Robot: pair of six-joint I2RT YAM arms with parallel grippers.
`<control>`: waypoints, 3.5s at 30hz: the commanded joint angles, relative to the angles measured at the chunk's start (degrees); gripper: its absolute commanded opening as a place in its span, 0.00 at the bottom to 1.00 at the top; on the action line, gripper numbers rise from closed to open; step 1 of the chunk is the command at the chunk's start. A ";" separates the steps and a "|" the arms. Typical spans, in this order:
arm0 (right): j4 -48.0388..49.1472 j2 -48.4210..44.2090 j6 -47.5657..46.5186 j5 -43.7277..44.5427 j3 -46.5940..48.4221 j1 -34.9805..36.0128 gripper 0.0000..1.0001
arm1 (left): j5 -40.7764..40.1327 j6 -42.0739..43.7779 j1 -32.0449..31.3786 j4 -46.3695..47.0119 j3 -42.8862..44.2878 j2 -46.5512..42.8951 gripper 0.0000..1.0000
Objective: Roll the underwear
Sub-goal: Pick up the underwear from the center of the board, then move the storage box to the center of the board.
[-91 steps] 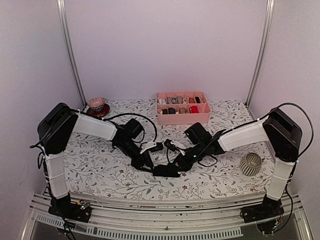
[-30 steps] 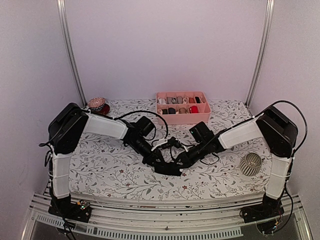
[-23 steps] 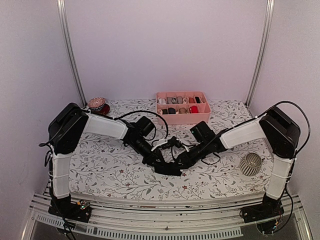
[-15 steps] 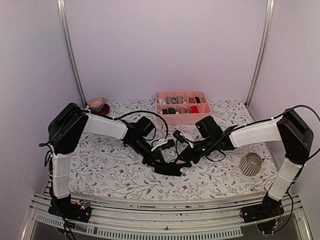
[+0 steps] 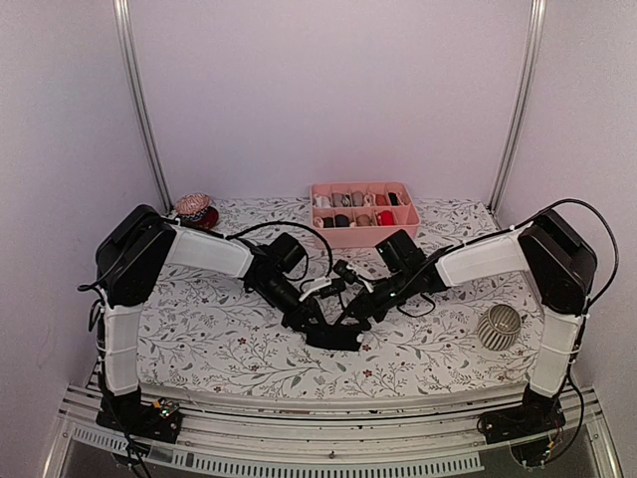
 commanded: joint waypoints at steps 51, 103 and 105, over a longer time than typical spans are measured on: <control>5.70 10.21 4.07 -16.64 -1.75 -0.66 0.56 | -2.40 -1.22 1.44 1.23 -6.31 1.65 0.00; 13.31 -49.58 6.27 59.90 -29.03 -1.28 0.02 | -31.25 11.86 10.93 -14.84 51.49 18.77 0.97; 13.29 -49.70 6.16 59.77 -29.15 -1.28 0.02 | -32.97 12.49 10.69 -14.84 53.01 20.32 0.96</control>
